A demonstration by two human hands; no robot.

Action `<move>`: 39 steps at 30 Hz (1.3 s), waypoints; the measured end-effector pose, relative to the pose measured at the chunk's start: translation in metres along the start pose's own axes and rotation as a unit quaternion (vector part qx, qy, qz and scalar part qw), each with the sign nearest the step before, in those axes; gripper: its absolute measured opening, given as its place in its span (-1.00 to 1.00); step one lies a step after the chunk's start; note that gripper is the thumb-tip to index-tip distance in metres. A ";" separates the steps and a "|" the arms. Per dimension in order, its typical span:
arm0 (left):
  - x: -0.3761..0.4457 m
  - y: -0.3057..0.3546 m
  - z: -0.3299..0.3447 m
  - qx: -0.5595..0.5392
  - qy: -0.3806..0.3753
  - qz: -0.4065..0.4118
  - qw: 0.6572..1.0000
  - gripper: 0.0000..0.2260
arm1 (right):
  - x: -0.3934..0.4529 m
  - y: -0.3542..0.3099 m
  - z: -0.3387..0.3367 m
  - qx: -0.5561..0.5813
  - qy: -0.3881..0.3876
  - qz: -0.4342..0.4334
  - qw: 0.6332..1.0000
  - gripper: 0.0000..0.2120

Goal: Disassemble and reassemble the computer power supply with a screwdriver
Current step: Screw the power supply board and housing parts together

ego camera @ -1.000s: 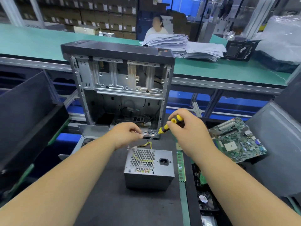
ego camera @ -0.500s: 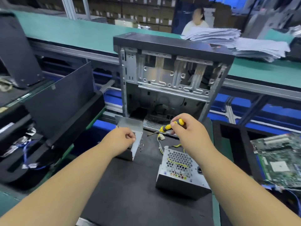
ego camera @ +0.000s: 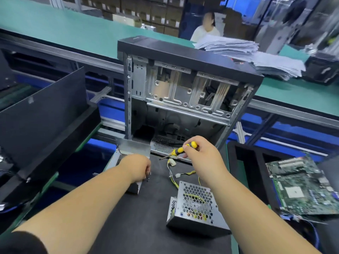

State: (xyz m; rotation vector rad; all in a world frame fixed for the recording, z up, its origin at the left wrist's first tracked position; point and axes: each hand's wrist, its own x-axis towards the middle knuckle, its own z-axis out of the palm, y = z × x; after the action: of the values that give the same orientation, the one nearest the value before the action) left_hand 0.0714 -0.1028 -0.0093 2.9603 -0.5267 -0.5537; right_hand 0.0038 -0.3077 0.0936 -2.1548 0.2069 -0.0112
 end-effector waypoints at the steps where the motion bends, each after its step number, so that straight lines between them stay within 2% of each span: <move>1: 0.004 0.000 0.001 0.025 0.002 0.005 1.000 -0.79 | 0.001 0.000 -0.001 0.001 0.005 0.004 1.000 -0.92; 7: 0.019 -0.003 0.009 0.097 -0.020 0.038 0.994 -0.86 | 0.004 0.007 -0.001 0.005 0.017 0.014 1.000 -0.94; 16: 0.023 -0.002 0.016 0.130 0.008 0.061 0.990 -0.88 | -0.002 0.006 -0.008 0.004 0.005 0.001 1.000 -0.93; 23: 0.022 0.000 0.017 0.127 0.001 0.074 0.989 -0.89 | -0.004 0.003 -0.019 0.018 0.026 0.005 0.999 -0.91; 26: 0.020 -0.001 0.014 0.049 0.017 0.065 0.997 -0.91 | -0.007 0.002 -0.024 0.026 0.031 0.004 0.999 -0.90; 28: 0.016 -0.004 0.007 -0.087 0.039 0.031 0.995 -0.90 | -0.009 0.002 -0.028 0.033 0.038 -0.002 0.999 -0.89; 29: 0.013 -0.006 0.001 -0.184 0.051 0.007 0.982 -0.89 | -0.010 0.002 -0.031 0.043 0.045 -0.004 0.998 -0.89; 32: -0.002 -0.003 -0.020 -0.425 0.067 -0.028 0.902 -0.90 | -0.014 0.000 -0.039 0.096 0.069 -0.008 0.993 -0.89; 34: -0.011 0.004 -0.031 -0.515 0.068 -0.017 0.854 -0.85 | -0.016 -0.003 -0.043 0.135 0.080 -0.015 0.987 -0.89; 39: -0.035 0.028 -0.047 -0.692 0.054 0.016 0.719 -0.60 | -0.026 -0.008 -0.054 0.200 0.099 -0.046 0.974 -0.89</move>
State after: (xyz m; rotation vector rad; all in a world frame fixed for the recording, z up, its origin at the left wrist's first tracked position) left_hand 0.0486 -0.1155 0.0502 1.4940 -0.0257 -0.4356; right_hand -0.0252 -0.3437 0.1318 -1.7568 0.2013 -0.2979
